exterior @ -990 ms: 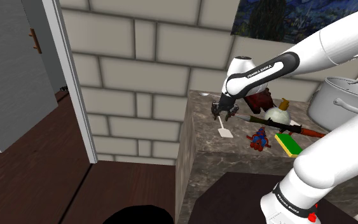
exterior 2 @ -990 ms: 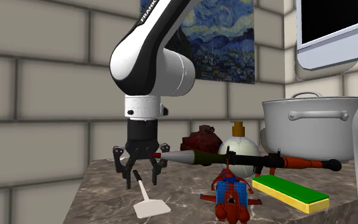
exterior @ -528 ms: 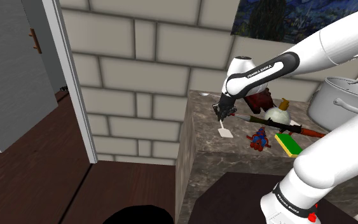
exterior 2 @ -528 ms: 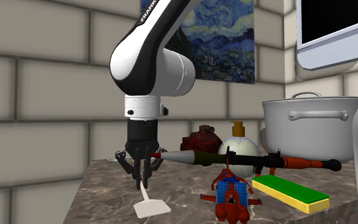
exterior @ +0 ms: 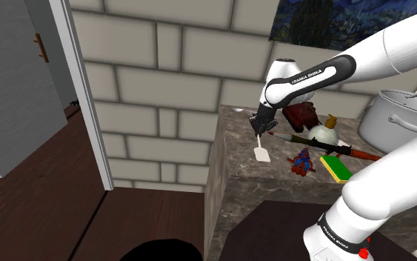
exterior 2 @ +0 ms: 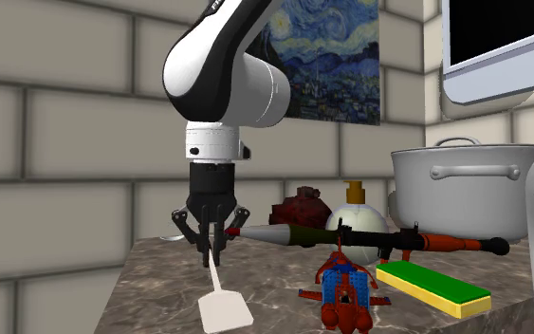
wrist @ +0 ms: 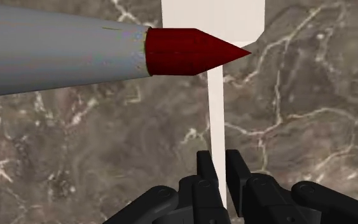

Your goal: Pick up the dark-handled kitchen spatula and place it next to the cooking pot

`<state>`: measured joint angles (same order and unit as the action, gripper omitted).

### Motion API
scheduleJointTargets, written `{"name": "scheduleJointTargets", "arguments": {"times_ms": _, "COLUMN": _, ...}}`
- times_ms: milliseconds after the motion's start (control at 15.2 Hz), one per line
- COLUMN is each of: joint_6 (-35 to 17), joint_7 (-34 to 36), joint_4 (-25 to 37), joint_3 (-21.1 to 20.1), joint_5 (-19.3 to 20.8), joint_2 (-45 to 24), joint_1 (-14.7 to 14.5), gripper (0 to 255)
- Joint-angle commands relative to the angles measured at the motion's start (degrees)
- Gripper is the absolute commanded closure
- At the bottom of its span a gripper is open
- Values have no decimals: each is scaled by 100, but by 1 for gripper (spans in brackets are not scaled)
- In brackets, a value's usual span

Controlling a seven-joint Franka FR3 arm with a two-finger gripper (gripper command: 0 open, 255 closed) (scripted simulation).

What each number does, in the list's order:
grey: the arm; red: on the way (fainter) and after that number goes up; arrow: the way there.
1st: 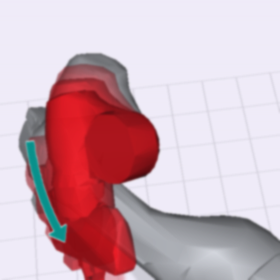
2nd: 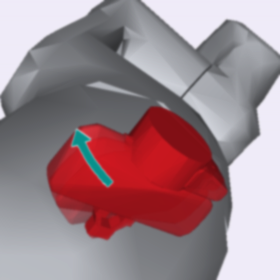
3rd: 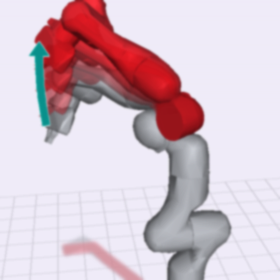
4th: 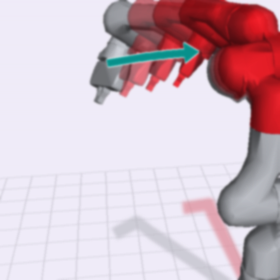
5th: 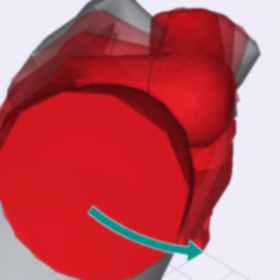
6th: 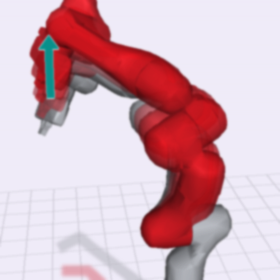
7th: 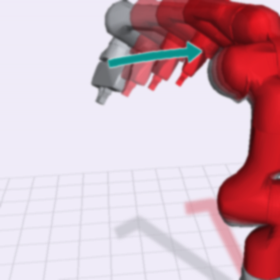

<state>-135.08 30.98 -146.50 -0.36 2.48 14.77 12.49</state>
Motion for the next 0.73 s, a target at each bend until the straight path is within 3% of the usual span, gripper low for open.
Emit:
{"name": "scheduleJointTargets", "arguments": {"times_ms": 0, "joint_6": 198, "joint_7": -17, "joint_4": 74, "joint_3": 5, "joint_5": -8, "joint_2": 121, "joint_1": 0, "gripper": 255}}
{"name": "scheduleJointTargets", "arguments": {"times_ms": 660, "joint_6": 1059, "joint_7": -54, "joint_4": 525, "joint_3": 7, "joint_5": -37, "joint_2": 532, "joint_1": -10, "gripper": 255}}
